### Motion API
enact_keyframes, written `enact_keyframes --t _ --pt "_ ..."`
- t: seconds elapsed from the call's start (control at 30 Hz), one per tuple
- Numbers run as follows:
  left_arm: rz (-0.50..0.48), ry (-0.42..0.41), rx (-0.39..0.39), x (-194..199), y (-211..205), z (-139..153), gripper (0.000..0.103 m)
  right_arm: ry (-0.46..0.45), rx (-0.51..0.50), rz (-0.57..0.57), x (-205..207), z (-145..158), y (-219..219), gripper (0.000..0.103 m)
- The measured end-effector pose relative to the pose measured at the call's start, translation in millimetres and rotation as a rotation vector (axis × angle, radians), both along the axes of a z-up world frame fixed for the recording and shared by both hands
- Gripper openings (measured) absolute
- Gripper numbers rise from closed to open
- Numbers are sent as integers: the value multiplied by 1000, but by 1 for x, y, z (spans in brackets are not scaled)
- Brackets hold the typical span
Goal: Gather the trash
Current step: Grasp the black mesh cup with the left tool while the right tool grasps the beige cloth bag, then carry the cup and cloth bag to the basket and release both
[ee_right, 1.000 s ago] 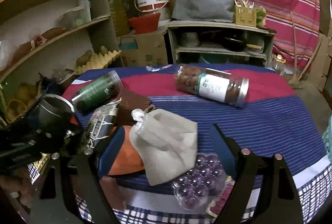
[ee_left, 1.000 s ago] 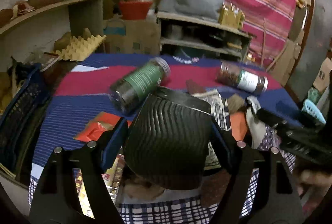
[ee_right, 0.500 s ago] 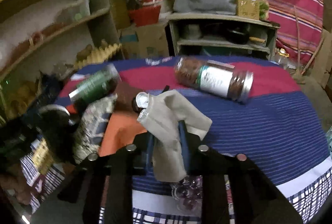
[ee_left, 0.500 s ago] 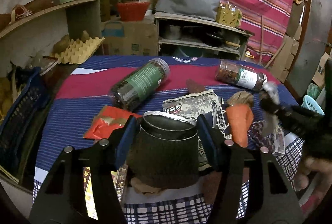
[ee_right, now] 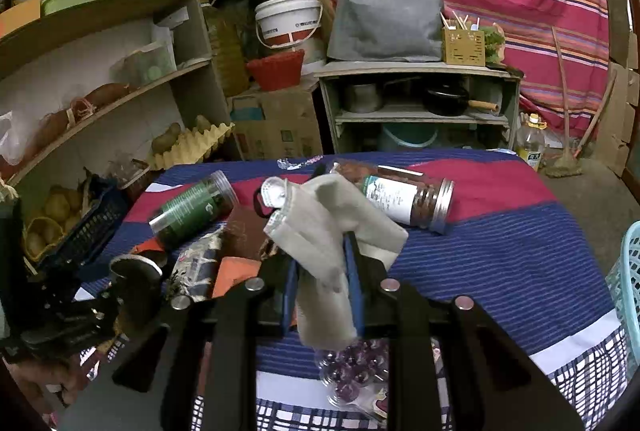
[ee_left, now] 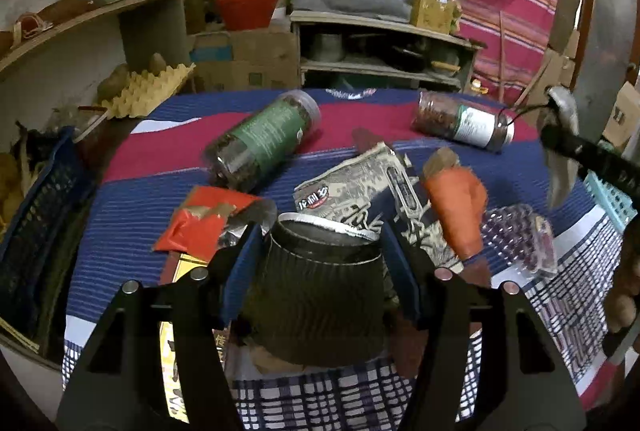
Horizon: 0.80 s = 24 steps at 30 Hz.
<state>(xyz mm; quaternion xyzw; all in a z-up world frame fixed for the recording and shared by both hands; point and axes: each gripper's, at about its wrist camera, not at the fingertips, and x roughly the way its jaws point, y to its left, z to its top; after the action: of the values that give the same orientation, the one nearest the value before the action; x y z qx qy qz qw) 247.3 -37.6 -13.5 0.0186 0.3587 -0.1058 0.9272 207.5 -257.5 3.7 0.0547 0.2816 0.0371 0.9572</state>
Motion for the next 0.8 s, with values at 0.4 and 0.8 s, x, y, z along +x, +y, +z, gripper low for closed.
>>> enact_keyframes --t 0.4,0.8 --pt "19 -151 -134 -25 18 50 59 -121 32 -23 -31 33 -15 22" --pt "-14 -195 -116 -35 -24 70 59 -161 16 -66 -50 46 -36 22"
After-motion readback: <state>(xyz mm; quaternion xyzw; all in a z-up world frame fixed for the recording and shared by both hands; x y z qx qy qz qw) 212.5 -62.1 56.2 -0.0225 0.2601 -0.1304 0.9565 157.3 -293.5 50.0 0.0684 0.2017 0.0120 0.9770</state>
